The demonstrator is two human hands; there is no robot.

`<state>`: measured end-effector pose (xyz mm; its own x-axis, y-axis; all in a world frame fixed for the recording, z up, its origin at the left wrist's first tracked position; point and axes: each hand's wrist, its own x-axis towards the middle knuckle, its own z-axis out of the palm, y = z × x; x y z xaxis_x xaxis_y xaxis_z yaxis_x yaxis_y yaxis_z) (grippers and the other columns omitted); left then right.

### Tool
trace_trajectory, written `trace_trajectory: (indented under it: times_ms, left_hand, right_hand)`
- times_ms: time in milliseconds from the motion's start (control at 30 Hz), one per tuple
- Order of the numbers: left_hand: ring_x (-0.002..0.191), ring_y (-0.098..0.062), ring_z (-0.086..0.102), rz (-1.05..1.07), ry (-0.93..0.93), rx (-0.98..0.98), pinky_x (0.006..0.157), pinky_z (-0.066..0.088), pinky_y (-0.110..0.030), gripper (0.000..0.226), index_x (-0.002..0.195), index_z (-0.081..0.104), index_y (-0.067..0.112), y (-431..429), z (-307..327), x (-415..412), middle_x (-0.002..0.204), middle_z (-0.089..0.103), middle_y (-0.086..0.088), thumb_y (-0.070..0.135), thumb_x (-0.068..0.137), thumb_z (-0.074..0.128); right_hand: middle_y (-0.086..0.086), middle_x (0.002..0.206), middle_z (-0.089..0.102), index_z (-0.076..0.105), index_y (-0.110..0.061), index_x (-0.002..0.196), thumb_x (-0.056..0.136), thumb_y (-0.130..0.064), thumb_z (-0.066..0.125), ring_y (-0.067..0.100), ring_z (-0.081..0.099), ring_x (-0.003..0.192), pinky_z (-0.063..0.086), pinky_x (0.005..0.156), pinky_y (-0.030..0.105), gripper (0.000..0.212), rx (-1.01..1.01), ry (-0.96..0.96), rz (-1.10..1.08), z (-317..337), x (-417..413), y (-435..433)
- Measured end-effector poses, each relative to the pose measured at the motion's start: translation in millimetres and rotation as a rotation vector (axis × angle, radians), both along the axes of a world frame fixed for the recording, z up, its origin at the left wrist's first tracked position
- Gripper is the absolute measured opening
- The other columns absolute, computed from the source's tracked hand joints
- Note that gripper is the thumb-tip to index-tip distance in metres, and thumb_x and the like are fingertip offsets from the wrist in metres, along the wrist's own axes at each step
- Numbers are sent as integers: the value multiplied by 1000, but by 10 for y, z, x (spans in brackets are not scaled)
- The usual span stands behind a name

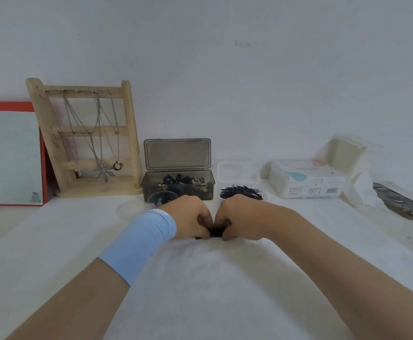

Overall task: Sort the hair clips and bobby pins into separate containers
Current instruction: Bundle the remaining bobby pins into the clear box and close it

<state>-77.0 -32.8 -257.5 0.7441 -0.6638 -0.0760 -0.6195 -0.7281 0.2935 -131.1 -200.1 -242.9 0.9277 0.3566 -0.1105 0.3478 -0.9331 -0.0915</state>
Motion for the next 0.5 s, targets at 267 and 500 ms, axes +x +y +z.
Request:
trace_trajectory:
  times_ms: [267, 500]
  left_hand:
    - [64, -7, 65, 77, 102, -343, 59, 50, -19, 20, 100, 68, 30, 50, 60, 30, 78, 72, 10, 33, 82, 75]
    - [60, -11, 69, 105, 193, -650, 56, 54, -21, 23, 95, 65, 22, 12, 112, -11, 73, 74, 2, 14, 79, 80]
  right_hand:
    - [-7, 65, 62, 68, -15, 83, 88, -11, 60, 12, 56, 62, 46, 59, 27, 10, 260, -7, -86, 134, 29, -188]
    - [9, 81, 68, 65, 4, 105, 96, -5, 53, 22, 60, 73, 48, 72, 34, 18, 717, 216, -152, 71, 26, -234]
